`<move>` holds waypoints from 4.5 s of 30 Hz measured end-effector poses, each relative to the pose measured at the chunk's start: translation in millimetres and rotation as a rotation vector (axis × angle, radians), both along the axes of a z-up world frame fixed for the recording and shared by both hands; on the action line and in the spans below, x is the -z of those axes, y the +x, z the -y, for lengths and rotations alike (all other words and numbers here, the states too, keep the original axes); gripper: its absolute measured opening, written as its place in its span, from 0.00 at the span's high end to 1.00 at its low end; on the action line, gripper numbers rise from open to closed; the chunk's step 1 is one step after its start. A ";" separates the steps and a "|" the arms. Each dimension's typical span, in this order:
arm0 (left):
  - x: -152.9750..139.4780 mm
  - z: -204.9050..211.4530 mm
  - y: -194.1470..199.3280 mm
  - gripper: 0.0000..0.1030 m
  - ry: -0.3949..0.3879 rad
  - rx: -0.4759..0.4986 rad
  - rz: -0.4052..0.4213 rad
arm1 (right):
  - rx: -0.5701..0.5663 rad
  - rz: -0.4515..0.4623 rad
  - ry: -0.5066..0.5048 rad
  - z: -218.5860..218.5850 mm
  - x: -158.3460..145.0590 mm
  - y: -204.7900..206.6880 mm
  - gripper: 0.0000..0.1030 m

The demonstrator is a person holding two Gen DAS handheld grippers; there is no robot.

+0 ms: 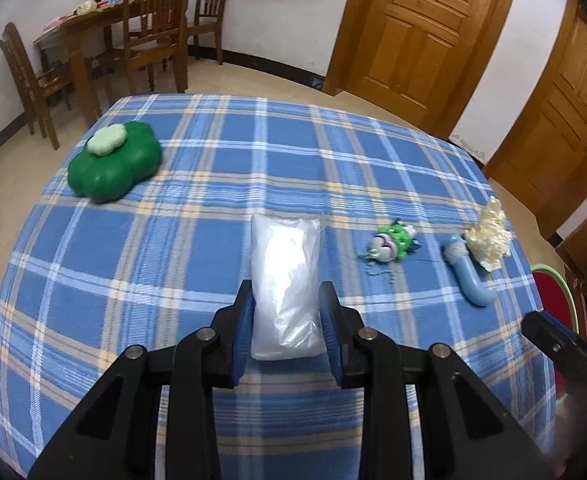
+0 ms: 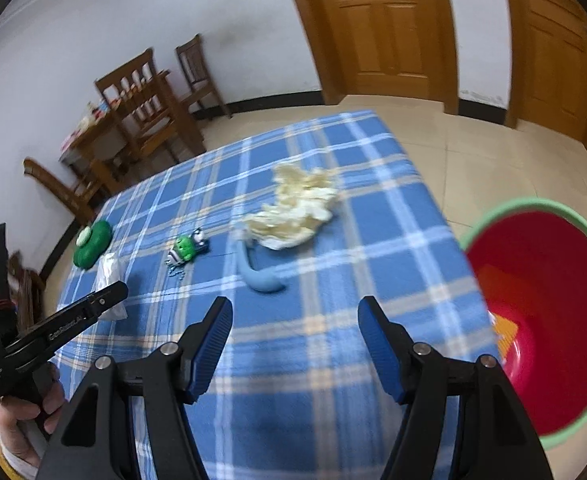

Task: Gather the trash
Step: 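Grasp the light-blue bent plastic tube with the right tool, then carry the tube and bag over the red bucket and open both tools, then move both tools back over the table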

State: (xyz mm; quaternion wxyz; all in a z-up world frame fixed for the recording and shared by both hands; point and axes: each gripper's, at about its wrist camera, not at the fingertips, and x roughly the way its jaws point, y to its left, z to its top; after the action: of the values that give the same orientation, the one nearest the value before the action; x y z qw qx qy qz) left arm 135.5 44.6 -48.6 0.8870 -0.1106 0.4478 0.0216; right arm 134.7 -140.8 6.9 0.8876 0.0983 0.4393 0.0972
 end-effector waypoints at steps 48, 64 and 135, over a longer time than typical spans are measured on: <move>-28.0 56.6 -45.5 0.69 -0.081 0.139 0.020 | -0.050 0.044 0.075 8.6 -9.7 -60.1 0.69; -45.0 138.2 -33.0 0.69 -0.066 0.375 0.019 | 0.224 0.082 0.089 91.2 -22.0 -97.0 0.69; -14.2 321.0 -16.8 0.46 0.092 0.614 -0.033 | 0.474 0.083 0.201 238.3 17.9 -114.3 0.43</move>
State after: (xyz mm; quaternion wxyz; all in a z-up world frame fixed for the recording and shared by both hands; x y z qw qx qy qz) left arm 118.8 -276.4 -34.4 0.8488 0.0705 0.4731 -0.2250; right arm 20.4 -379.1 -11.0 0.8887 0.2820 0.3553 -0.0664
